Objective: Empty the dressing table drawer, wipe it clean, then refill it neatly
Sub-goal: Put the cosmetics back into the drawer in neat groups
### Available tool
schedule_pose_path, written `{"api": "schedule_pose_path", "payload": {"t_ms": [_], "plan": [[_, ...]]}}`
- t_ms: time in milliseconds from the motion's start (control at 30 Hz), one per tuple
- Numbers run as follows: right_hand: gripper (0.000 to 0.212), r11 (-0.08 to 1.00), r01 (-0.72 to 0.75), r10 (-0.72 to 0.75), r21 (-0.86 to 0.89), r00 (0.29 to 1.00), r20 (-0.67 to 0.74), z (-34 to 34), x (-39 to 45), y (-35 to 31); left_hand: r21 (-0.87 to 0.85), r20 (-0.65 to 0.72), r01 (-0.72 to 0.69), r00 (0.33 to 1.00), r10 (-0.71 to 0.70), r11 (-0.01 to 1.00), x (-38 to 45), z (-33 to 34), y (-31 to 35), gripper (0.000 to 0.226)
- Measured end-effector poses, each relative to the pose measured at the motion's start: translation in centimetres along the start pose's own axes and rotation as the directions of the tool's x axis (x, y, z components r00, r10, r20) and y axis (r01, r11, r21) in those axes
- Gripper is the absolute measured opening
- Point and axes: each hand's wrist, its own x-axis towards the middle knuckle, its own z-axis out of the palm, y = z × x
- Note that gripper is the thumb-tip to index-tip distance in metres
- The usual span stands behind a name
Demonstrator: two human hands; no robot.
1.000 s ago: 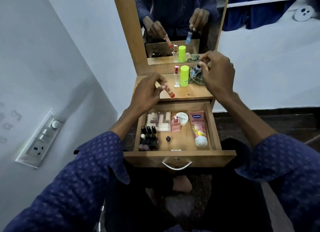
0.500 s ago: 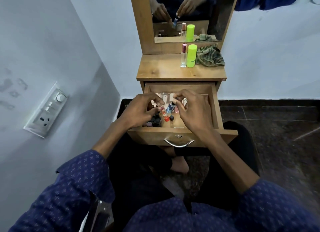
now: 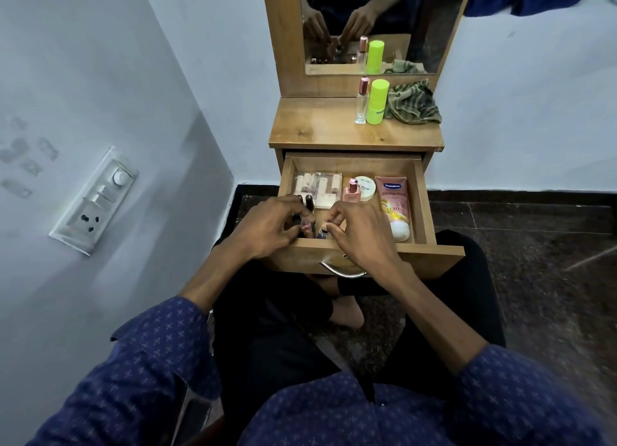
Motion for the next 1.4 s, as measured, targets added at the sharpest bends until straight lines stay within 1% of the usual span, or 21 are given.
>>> {"api": "schedule_pose_path", "payload": {"t_ms": [100, 267, 433, 600, 767, 867, 1000, 1133, 1200, 1267, 1333, 1400], "plan": [[0.01, 1.0, -0.009, 0.01, -0.018, 0.997, 0.073, 0.7, 0.5, 0.2, 0.027, 0.02, 0.008, 1.0, -0.008, 1.0, 0.0, 0.0, -0.1, 0.032], [0.006, 0.999, 0.005, 0.002, -0.036, 0.98, 0.2, 1.4, 1.7, -0.3, 0.023, 0.082, 0.013, 0.997, -0.015, 1.0, 0.8, -0.3, -0.4, 0.035], [0.006, 0.999, 0.022, -0.014, -0.034, 0.975, 0.223, 2.2, 2.5, -0.7, 0.034, 0.108, 0.033, 0.994, -0.036, 0.999, 1.5, -0.1, -1.0, 0.028], [0.01, 1.0, 0.023, -0.026, 0.012, 0.954, 0.3, 1.5, 2.8, -0.6, 0.003, 0.111, 0.058, 0.992, -0.058, 0.998, 1.7, 0.0, -1.6, 0.026], [0.009, 0.995, -0.039, 0.002, 0.092, 0.929, 0.371, 1.0, 2.9, -0.3, -0.025, 0.151, 0.074, 0.986, -0.069, 0.997, 2.0, 0.2, -2.0, 0.03], [0.01, 0.992, -0.086, 0.038, 0.09, 0.898, 0.438, 0.8, 3.3, 0.0, -0.075, 0.145, 0.09, 0.986, -0.078, 0.993, 2.0, 0.3, -1.9, 0.032], [0.021, 0.984, -0.145, 0.078, 0.102, 0.871, 0.484, 0.9, 3.9, 0.4, -0.154, 0.129, 0.127, 0.986, -0.108, 0.98, 2.0, 0.3, -2.0, 0.024], [0.022, 0.97, -0.169, 0.073, 0.174, 0.888, 0.455, 0.8, 3.7, 0.6, -0.192, 0.133, 0.145, 0.984, -0.121, 0.971, 1.9, 0.6, -2.2, 0.023], [0.018, 0.959, -0.193, 0.103, 0.208, 0.92, 0.377, 0.6, 3.9, 0.9, -0.202, 0.125, 0.15, 0.984, -0.127, 0.968, 1.9, 0.7, -2.3, 0.024], [0.013, 0.962, -0.214, 0.167, 0.17, 0.953, 0.251, 0.6, 4.2, 1.3, -0.209, 0.122, 0.165, 0.982, -0.141, 0.964, 1.9, 0.9, -2.4, 0.022], [0.009, 0.97, -0.232, 0.22, 0.075, 0.964, 0.148, 0.5, 4.4, 1.8, -0.211, 0.114, 0.174, 0.982, -0.152, 0.962, 1.9, 1.0, -2.4, 0.02], [0.008, 0.974, -0.227, 0.225, 0.003, 0.968, 0.11, 0.5, 4.4, 2.2, -0.21, 0.098, 0.176, 0.982, -0.159, 0.962, 1.9, 0.8, -2.2, 0.019]]}}
